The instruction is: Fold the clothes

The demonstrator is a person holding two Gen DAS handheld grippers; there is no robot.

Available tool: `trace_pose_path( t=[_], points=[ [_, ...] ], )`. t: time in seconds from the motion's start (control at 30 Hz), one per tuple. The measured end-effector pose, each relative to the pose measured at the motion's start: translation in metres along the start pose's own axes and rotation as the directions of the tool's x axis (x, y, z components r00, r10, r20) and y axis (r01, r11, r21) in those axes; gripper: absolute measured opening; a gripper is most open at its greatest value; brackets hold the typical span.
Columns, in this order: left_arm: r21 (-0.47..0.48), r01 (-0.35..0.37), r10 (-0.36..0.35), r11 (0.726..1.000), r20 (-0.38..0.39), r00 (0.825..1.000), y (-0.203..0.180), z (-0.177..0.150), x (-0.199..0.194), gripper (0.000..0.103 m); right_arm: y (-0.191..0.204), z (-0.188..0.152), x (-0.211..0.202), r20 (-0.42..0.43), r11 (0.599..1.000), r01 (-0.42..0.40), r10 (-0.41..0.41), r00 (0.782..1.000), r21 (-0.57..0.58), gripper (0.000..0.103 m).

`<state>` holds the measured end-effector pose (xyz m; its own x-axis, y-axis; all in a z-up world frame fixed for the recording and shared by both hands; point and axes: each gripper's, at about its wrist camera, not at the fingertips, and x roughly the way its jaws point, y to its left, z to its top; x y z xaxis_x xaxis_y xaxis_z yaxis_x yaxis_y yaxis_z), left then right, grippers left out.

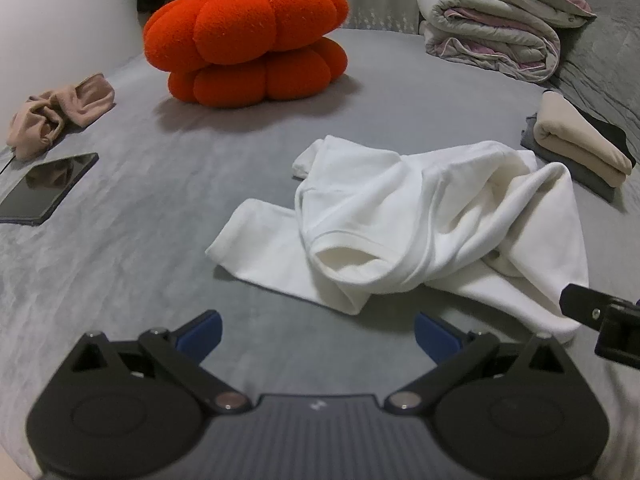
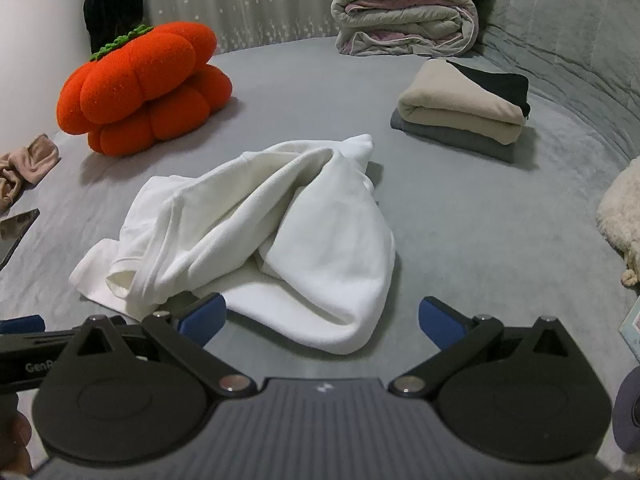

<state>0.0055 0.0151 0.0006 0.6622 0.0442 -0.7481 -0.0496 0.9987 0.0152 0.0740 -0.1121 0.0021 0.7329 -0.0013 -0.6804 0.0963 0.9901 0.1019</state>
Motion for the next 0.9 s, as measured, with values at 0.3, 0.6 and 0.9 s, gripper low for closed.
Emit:
trace_pose_path(
  t=[0.3,0.6,0.9],
  points=[
    [-0.014,0.018,-0.018,1.000,-0.020,1.000,0.002,0.008,0.011,0.103,-0.010,0.002,0.007,-0.051,0.997,-0.030,0.034,0.998,0.064,0.103],
    [0.004,-0.031,0.031,1.000,0.004,1.000,0.009,0.033,0.017,0.103,-0.019,0.028,0.021,-0.094,0.999,0.024,-0.022,0.995,0.026,0.103],
    [0.048,-0.025,0.028,0.999,-0.076,0.997,0.005,0.040,0.066,0.103,-0.020,0.040,0.067,-0.156,0.999,0.019,-0.025,0.987,-0.037,0.103]
  ],
)
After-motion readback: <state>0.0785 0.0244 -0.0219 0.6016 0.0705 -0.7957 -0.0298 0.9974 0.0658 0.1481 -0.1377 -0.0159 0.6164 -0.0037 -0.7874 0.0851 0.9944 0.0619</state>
